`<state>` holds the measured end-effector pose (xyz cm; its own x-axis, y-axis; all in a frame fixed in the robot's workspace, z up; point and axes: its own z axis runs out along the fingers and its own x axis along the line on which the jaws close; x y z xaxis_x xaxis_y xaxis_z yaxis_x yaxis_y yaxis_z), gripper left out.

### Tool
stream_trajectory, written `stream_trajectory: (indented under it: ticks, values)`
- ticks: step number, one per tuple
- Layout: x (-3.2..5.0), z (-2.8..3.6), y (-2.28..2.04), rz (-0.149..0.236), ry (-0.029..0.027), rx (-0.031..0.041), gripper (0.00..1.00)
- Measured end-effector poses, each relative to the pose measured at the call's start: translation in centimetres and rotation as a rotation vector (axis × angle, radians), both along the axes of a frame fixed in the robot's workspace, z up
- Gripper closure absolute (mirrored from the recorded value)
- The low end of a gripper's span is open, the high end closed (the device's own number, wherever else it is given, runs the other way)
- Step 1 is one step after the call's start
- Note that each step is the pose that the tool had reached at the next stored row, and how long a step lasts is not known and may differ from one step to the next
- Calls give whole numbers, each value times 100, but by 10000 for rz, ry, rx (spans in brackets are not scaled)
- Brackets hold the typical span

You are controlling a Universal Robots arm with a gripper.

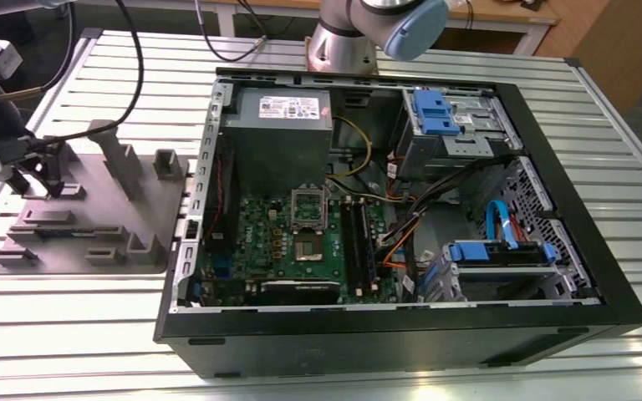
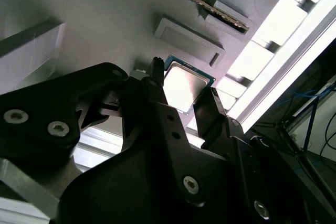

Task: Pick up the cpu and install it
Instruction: 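Pick up the cpu and move it towards the insertion slot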

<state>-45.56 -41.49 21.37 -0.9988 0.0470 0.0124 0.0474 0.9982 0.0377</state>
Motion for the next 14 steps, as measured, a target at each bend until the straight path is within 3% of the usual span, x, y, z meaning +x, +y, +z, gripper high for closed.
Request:
stream_trajectory:
  ticks: [14]
  values:
    - [0, 67, 0, 0, 1, 0, 53]
